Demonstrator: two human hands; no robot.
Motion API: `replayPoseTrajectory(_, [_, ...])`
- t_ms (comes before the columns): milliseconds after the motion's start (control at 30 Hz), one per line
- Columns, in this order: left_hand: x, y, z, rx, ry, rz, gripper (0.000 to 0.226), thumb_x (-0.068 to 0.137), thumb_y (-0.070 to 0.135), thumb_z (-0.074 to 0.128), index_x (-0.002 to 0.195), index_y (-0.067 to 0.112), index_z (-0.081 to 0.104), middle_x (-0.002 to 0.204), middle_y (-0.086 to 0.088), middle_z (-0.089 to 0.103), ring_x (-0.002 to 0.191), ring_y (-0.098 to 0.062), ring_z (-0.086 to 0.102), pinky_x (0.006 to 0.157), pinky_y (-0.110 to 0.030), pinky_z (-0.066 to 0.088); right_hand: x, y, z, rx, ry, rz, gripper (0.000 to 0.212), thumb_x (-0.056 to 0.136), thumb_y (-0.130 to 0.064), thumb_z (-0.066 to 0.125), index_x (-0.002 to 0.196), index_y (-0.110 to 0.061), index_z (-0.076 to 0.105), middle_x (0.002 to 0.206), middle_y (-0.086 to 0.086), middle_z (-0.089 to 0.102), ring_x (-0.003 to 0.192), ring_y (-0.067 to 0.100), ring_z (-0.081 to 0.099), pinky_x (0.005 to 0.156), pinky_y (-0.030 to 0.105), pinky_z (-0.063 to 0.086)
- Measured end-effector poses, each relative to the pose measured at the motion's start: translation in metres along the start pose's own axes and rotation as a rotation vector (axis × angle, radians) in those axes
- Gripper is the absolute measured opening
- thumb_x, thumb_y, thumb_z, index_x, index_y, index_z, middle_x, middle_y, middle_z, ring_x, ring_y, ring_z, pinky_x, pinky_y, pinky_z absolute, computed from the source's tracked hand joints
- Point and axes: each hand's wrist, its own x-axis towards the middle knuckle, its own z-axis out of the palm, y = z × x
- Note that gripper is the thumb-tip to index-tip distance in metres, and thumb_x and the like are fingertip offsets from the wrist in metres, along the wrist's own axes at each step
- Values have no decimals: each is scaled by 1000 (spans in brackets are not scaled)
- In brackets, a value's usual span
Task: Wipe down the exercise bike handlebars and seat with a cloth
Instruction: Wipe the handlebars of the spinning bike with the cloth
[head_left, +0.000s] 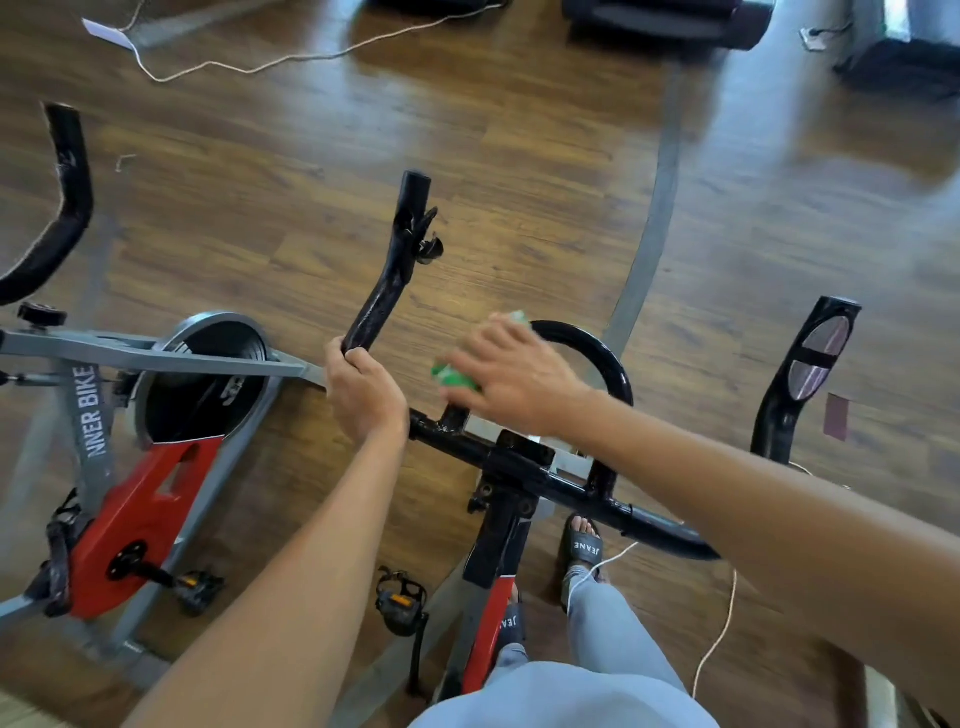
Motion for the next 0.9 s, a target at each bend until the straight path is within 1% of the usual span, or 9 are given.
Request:
replayPoseTrajectory(100, [-2,1,-1,6,-3,8,38,102,25,28,129,20,54,118,-7,65,96,-25,62,70,-33,39,-10,30,-8,88,29,348,61,101,-65,18,142,-27,41,131,3,56,118,23,52,102,41,38])
replayPoseTrajectory(233, [-3,0,-4,8,-22,23,43,102,29,25,135,19,51,128,-10,60,106,-28,62,85,-43,52,-44,35,-6,209,184,753,58,103,-60,24,139,-18,42,119,12,61,97,32,61,82,43,48])
replayPoseTrajectory(367, [-6,1,-5,34,-14,49,43,104,25,25,137,15,50,131,-12,58,110,-28,60,80,-36,45,-76,11,7,642,320,1142,56,101,-63,27,135,-21,45,111,5,61,97,27,61,84,45,50])
replayPoseTrajectory(467, [-7,3,-8,80,-17,54,43,104,24,25,138,15,49,133,-13,57,113,-31,57,81,-38,40,-92,6,5,879,410,1185,52,102,-60,31,128,-19,49,108,2,63,100,25,61,84,43,48])
replayPoseTrajectory(567, [-6,7,-12,238,28,86,41,101,24,33,138,15,48,140,-17,50,125,-36,47,100,-51,37,-111,19,-19,1112,572,1165,39,103,-53,38,114,-20,54,97,1,63,95,25,64,84,45,52])
replayPoseTrajectory(633, [-21,20,-11,247,80,195,40,97,21,41,136,12,48,143,-16,46,131,-38,41,104,-53,31,-134,28,-44,1267,757,1124,30,103,-50,42,104,-24,57,90,1,63,83,22,65,78,41,54])
replayPoseTrajectory(700, [-51,49,0,148,62,357,39,92,15,47,130,12,53,137,-13,51,129,-34,42,105,-52,31,-159,36,-62,1377,904,1082,26,102,-46,47,106,-24,60,89,3,66,74,16,66,70,33,54])
replayPoseTrajectory(800, [-115,93,38,-31,-189,680,28,91,14,48,115,18,61,112,2,61,109,-23,56,100,-50,41,-193,53,-79,1478,1099,1101,35,100,-46,51,118,-18,61,93,3,70,69,10,69,62,25,56])
replayPoseTrajectory(900, [-182,131,82,-118,-673,827,24,94,11,50,113,17,63,101,5,60,93,-15,60,88,-41,53,-215,90,-87,1375,1302,1176,12,103,-40,51,105,-29,57,91,-2,65,77,16,67,68,30,55])
